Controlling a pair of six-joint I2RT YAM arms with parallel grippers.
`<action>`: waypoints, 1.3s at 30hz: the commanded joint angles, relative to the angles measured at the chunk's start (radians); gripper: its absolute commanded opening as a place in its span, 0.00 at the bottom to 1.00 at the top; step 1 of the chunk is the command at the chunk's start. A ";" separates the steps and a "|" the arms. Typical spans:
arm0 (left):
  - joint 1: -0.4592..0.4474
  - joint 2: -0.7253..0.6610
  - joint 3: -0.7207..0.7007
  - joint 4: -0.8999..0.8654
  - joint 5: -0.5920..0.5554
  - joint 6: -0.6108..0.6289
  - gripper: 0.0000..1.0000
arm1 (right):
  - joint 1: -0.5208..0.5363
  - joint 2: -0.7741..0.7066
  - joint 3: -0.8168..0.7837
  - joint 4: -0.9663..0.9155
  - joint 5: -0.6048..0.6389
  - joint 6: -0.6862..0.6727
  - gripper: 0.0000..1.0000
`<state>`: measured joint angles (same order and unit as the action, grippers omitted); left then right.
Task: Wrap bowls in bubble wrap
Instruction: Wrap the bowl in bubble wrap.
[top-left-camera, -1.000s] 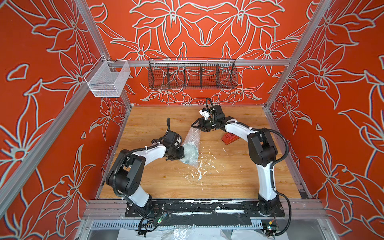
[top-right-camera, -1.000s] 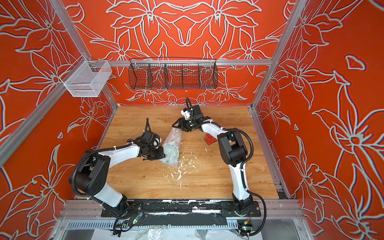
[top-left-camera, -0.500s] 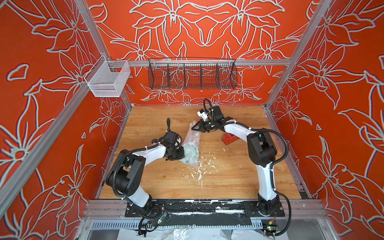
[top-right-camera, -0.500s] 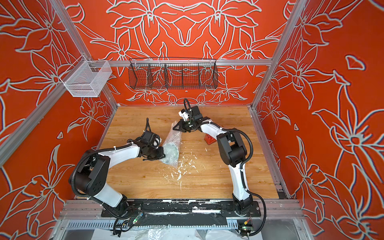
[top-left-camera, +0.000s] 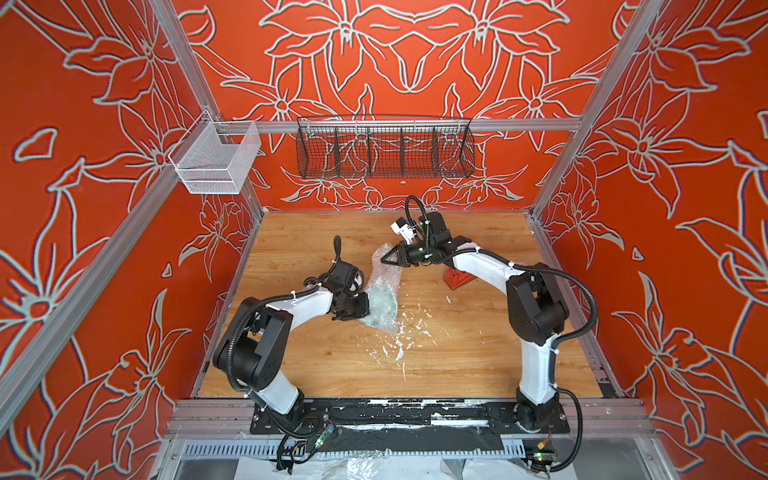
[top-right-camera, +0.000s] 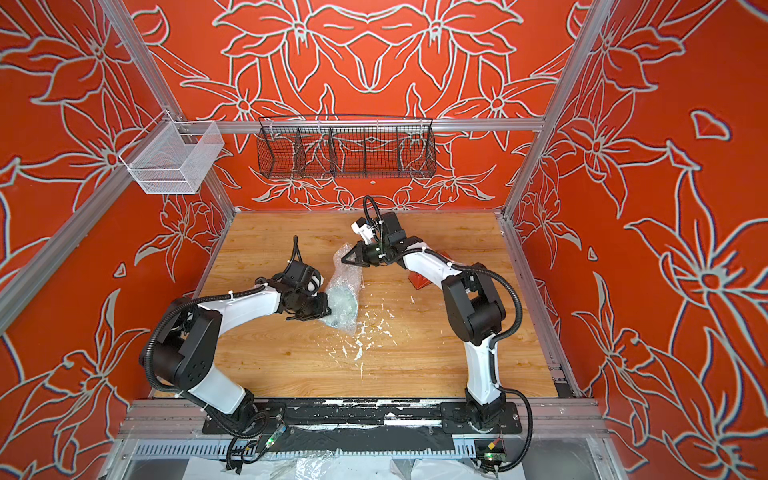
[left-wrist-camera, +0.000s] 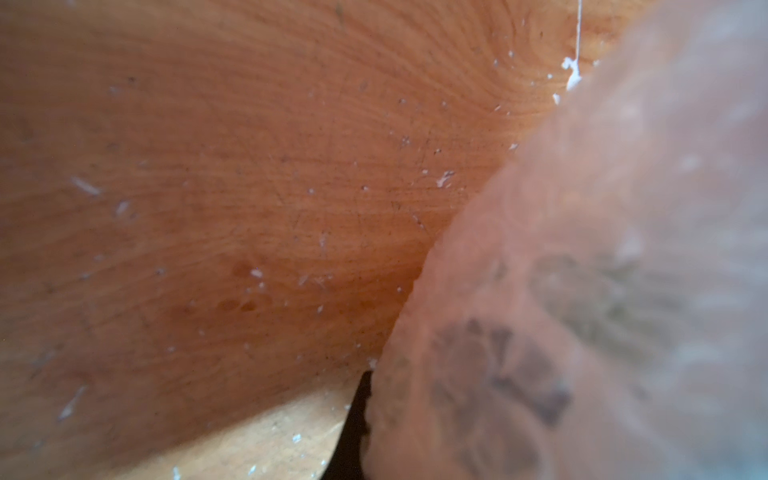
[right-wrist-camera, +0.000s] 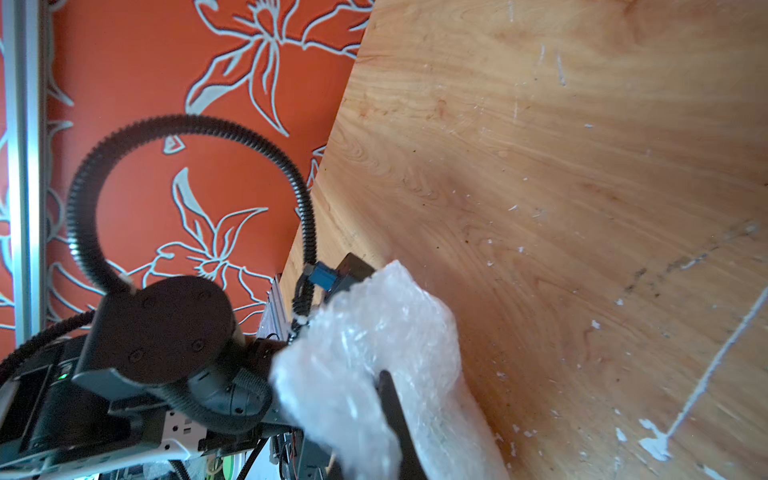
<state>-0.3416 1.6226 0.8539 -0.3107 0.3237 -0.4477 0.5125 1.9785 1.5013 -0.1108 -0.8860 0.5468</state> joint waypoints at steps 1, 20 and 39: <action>-0.009 0.073 -0.026 -0.130 -0.073 -0.023 0.00 | 0.017 -0.064 -0.057 0.046 -0.050 -0.019 0.00; 0.015 0.086 0.051 -0.155 -0.022 -0.048 0.00 | 0.173 -0.108 -0.385 0.090 0.010 -0.052 0.00; 0.051 0.030 0.079 -0.147 0.087 -0.064 0.00 | 0.231 -0.022 -0.398 -0.076 0.250 -0.098 0.31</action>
<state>-0.3077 1.6672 0.9215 -0.4229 0.4252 -0.4946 0.7288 1.9121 1.1492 -0.0219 -0.6930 0.4561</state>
